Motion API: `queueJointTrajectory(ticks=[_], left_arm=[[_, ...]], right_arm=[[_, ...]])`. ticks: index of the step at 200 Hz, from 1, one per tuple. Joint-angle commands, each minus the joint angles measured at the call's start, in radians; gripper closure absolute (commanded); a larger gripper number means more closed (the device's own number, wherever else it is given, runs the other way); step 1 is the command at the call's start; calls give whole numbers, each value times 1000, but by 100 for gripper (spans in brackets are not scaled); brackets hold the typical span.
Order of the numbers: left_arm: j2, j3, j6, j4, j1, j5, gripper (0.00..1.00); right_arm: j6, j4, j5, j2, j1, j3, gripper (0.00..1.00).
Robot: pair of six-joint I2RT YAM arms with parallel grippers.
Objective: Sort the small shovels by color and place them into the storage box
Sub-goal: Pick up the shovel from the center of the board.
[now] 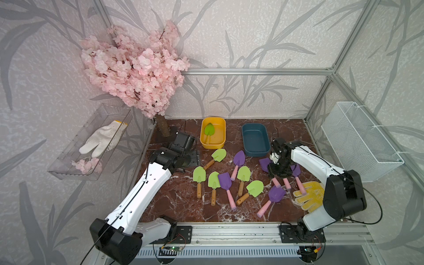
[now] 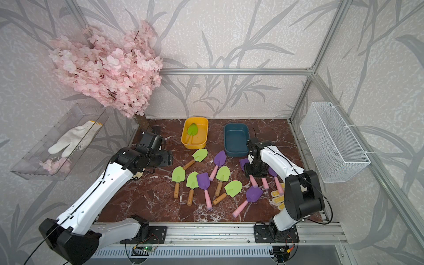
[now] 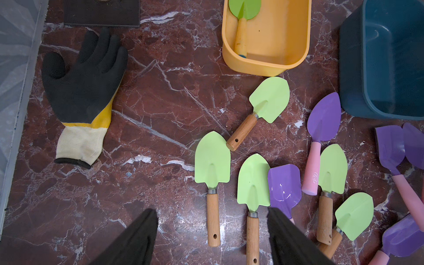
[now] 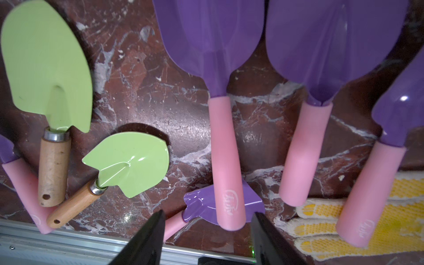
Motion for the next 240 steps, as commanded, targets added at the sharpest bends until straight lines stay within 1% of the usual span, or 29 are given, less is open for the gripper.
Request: queueJointTrajectory(ticks=[1,68,102,145,215,219,240], left_arm=[[-15,-24,-11,-15,-4,-4,22],[-11,-58,-6,31,-5,18,22],[-13,-81,-5,50,-5,34,22],[-30,-95,-3,51,-5,33,22],[-25,-94,7,53,-5,37,22],[-26,-93,8,53,-4,36,22],[-22,-90,11,55,-5,37,22]], right_arm=[[0,-12,18,22,6,25,36],[22,7,60,54,12,12,36],[63,63,57,46,18,-39,36],[59,78,77,58,22,-38,36],[57,120,93,104,21,-51,43],[57,121,92,131,21,-51,43],[61,133,93,147,23,-61,44]])
